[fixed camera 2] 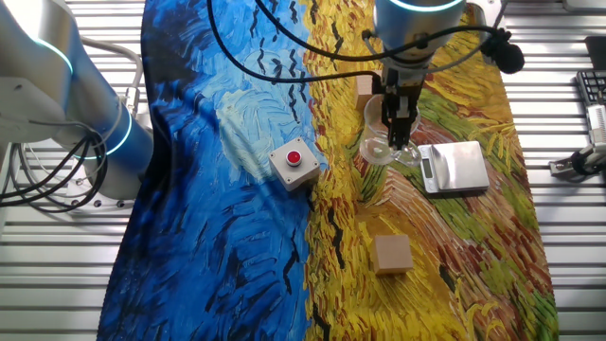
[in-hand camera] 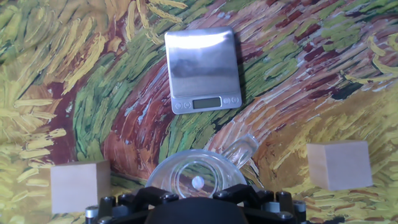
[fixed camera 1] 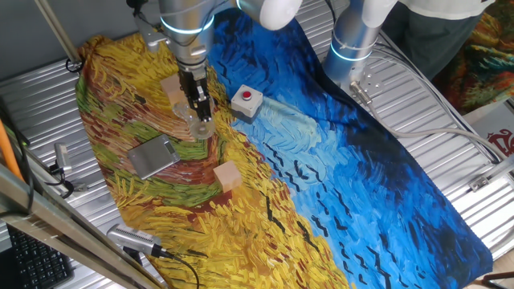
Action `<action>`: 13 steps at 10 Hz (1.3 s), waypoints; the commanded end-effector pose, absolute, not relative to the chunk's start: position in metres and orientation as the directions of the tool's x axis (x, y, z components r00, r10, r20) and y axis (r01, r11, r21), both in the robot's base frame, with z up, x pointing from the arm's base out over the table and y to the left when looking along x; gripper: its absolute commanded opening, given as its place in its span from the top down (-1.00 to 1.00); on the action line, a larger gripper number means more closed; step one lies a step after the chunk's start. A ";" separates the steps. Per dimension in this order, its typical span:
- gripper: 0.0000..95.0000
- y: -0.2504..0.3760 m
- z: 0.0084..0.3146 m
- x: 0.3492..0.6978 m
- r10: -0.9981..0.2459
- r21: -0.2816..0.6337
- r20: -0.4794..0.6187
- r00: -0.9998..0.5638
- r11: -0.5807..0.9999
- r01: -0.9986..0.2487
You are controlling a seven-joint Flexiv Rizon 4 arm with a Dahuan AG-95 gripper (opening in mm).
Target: Pick up the cup
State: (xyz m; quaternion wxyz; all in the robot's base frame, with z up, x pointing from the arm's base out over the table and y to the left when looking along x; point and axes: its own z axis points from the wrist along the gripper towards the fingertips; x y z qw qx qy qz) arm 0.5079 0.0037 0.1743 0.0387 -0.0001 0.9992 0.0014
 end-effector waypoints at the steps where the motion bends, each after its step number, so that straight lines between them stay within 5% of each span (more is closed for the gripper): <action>1: 1.00 0.004 0.179 0.506 0.002 0.002 -0.073 -0.997 1.000 0.002; 13: 1.00 0.012 0.199 0.504 0.016 0.001 -0.062 -0.998 1.000 0.016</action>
